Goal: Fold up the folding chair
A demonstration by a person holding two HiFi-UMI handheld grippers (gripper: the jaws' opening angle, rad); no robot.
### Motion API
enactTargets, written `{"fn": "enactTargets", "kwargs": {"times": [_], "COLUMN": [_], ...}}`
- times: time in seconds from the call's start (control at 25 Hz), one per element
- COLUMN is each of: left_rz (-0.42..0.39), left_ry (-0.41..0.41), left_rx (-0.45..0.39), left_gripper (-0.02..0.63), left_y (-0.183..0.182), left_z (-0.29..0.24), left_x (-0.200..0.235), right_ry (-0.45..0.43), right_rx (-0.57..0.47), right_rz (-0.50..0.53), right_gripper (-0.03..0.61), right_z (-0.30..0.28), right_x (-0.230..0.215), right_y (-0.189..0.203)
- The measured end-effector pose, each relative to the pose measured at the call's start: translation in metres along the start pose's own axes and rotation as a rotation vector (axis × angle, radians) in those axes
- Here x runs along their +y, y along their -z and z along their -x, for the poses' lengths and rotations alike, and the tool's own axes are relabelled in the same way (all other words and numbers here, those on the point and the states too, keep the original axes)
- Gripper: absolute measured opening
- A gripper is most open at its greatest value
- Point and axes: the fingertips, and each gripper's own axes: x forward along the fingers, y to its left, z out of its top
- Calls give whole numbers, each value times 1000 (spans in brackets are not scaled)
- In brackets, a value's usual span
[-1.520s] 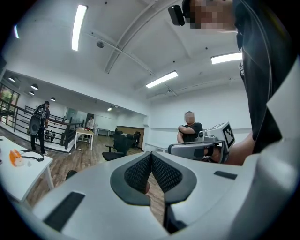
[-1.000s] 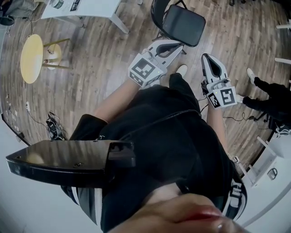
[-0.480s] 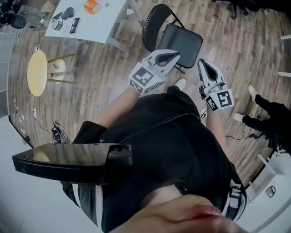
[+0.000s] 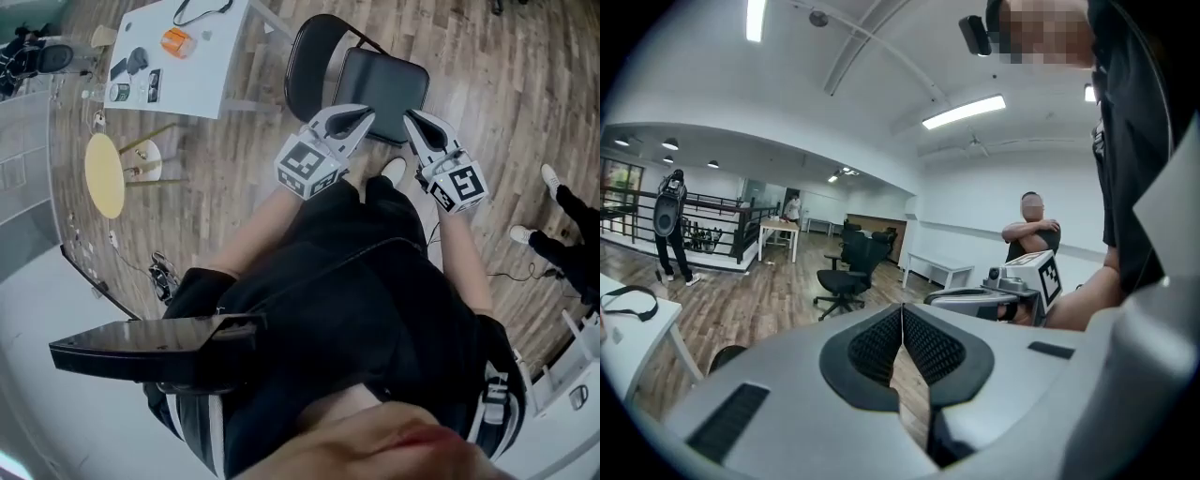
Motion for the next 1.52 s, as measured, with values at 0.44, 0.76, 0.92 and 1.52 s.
{"fn": "enactTargets", "kwargs": {"times": [0.44,0.76,0.92,1.52], "left_rz": [152,231,311,509], "left_ry": [-28,-304,-380,-307], "left_rx": [265,496,608,794], "left_gripper": [39,227,252,272], "left_y": [90,153,199,323], "left_z": [-29,-3,12,-18], "left_x": [142,285,334,357], "right_ry": [134,175,245,483], "right_rx": [163,323,340,310], "right_rz": [-213,-474,-650,-1042], "right_gripper": [20,132,192,321], "right_z": [-71,-70,-65,22], "right_x": [-96,-168,-208,-324], "right_y": [119,257,338,602]}}
